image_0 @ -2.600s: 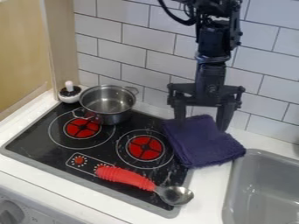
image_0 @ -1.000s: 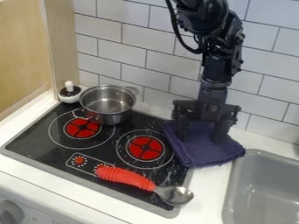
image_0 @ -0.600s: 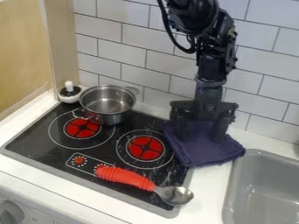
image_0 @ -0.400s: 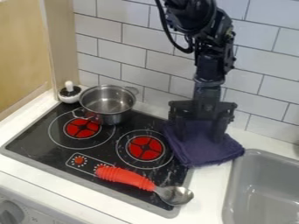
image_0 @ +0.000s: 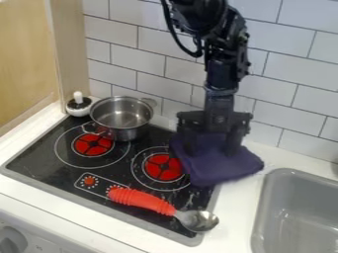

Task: Move the towel to between the burner

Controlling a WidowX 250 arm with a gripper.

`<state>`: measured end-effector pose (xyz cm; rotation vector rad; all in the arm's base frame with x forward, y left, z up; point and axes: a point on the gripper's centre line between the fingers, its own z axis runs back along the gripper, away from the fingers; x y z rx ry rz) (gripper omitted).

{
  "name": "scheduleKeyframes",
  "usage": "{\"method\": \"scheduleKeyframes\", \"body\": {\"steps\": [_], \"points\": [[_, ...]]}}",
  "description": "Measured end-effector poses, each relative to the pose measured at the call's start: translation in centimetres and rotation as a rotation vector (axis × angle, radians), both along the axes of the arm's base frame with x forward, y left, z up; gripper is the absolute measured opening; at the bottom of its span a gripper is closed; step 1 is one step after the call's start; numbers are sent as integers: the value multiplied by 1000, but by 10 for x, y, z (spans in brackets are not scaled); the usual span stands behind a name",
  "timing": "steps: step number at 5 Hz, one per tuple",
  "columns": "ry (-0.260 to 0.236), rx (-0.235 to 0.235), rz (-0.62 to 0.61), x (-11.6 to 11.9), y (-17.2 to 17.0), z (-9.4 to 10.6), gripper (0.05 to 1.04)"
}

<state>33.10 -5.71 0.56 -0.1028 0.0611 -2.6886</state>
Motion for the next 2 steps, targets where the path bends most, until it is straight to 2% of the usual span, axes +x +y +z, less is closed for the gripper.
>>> {"method": "scheduleKeyframes", "body": {"steps": [2], "points": [[26, 9, 106, -23, 47, 0, 999]]}}
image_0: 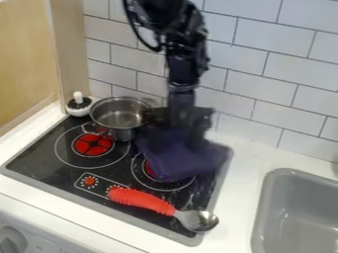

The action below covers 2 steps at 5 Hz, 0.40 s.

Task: Move the towel to between the burner

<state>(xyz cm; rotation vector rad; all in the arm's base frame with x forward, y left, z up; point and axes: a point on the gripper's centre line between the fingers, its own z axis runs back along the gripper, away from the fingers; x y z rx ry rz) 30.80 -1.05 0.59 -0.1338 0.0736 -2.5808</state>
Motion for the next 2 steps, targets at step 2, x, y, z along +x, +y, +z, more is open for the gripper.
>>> {"method": "scheduleKeyframes", "body": {"steps": [2], "points": [[18, 13, 66, -22, 26, 2, 1000]]}}
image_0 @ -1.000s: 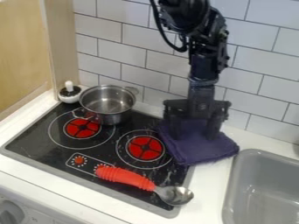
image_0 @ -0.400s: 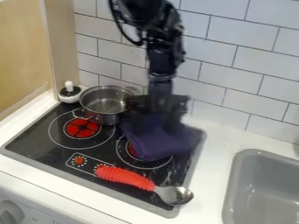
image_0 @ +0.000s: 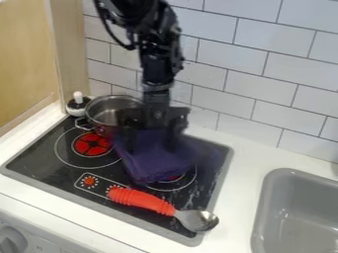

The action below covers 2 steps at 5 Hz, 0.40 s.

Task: Move the towel to between the burner

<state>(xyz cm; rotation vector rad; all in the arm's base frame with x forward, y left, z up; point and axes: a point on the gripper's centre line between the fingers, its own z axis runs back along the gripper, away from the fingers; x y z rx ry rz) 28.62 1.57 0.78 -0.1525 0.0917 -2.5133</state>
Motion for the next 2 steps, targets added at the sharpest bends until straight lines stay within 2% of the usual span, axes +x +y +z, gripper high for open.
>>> {"method": "scheduleKeyframes", "body": {"steps": [2], "points": [[38, -10, 44, -39, 10, 5, 1000]]}}
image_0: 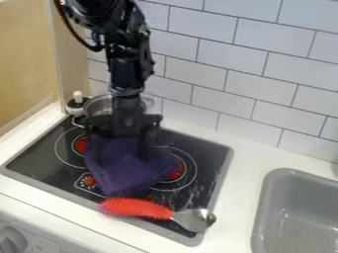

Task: Move the towel to between the burner

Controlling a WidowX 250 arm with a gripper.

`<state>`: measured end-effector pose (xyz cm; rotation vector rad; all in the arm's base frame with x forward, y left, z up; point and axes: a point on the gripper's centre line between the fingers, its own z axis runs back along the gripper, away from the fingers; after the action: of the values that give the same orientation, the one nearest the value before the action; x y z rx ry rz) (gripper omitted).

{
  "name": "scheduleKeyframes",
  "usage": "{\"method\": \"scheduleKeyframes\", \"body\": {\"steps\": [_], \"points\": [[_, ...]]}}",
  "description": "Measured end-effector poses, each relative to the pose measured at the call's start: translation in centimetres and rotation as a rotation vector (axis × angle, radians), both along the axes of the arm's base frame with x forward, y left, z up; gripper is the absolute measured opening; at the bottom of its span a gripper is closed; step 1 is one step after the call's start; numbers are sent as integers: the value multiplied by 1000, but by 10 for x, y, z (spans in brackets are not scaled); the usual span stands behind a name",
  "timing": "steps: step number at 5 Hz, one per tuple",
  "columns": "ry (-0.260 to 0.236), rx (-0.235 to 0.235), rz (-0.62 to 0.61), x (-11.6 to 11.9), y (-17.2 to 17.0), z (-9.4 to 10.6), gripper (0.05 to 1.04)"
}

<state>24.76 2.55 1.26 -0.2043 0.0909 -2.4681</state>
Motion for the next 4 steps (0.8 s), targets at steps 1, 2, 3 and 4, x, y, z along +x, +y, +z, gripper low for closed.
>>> {"method": "scheduleKeyframes", "body": {"steps": [1, 2, 3, 4], "points": [[7, 9, 3, -9, 1, 2, 1000], [4, 16, 4, -9, 2, 4, 1000], [1, -1, 18, -10, 1, 5, 1000], [-41, -28, 39, -7, 5, 17, 1000]]}}
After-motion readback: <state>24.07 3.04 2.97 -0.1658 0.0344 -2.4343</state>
